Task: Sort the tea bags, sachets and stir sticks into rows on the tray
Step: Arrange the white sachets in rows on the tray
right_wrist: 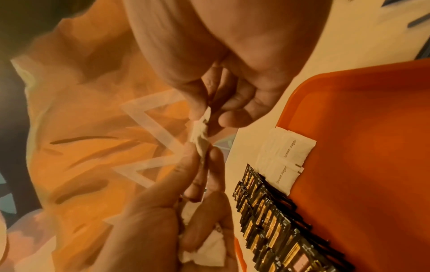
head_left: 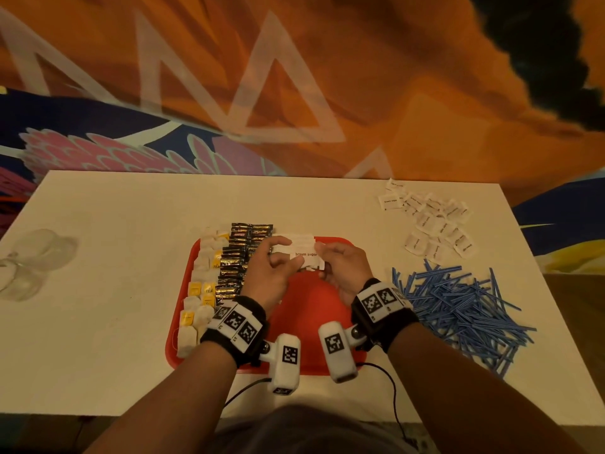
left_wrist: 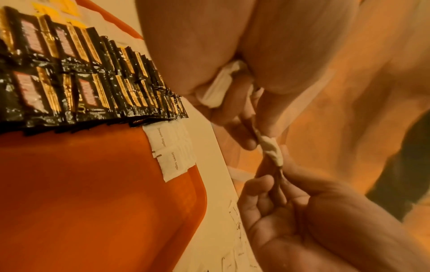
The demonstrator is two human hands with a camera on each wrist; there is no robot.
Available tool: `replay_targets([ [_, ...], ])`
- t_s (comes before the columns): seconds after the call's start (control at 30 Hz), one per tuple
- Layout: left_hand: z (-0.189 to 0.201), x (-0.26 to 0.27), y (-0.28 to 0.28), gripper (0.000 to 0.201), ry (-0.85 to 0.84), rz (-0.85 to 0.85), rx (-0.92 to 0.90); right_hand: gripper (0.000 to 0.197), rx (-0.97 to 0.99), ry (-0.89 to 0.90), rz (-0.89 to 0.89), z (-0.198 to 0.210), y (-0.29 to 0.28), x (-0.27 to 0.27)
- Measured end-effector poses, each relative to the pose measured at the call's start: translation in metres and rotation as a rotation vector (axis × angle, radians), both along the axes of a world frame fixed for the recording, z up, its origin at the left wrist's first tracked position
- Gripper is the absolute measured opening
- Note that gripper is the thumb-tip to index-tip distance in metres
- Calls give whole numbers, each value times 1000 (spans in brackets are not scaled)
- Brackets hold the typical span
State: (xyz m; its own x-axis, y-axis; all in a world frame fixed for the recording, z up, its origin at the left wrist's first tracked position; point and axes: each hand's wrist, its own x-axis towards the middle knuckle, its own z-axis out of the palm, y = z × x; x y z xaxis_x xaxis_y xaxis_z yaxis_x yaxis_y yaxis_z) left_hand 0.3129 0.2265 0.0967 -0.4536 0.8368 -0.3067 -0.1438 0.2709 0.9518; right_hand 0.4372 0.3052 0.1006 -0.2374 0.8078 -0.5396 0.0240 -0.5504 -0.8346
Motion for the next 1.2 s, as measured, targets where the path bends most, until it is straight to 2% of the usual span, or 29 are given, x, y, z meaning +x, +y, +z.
replay_targets([
  [0.1,5,2,-1,24,31,-42,66,13,-54,38,-15,2,0,-1],
  [0.2,7,2,-2,18,131,-96,63,16,-54,42,-6,3,-2,-1],
  [0.27,7,2,-3,20,178,-111,48,17,-50,54,43,5,-3,2],
  [0.37,8,1,-3,23,220,-103,45,6,-57,76,178,9,-8,9],
  [0.53,5,-3,-3,31,205,-65,46,11,-73,20,252,6,-8,19],
  [0.63,4,-3,-5,32,202,-78,48,23,-99,7,276,4,-5,24],
  [0.77,-1,-6,-5,36,203,-85,36,16,-124,-2,308,2,-3,27],
  [0.9,-1,-13,-5,39,184,-106,29,15,-134,-18,238,-3,1,29],
  [0.97,-1,-15,-4,41,173,-130,6,14,-125,24,173,-6,0,23],
  [1.07,1,-15,-4,42,198,-177,9,6,-89,72,170,-7,-3,11],
  [1.13,1,-16,-5,42,216,-180,21,2,-21,29,132,-10,-4,4],
  [1.2,-3,-17,-6,43,233,-173,11,6,22,-36,56,-15,-4,1],
])
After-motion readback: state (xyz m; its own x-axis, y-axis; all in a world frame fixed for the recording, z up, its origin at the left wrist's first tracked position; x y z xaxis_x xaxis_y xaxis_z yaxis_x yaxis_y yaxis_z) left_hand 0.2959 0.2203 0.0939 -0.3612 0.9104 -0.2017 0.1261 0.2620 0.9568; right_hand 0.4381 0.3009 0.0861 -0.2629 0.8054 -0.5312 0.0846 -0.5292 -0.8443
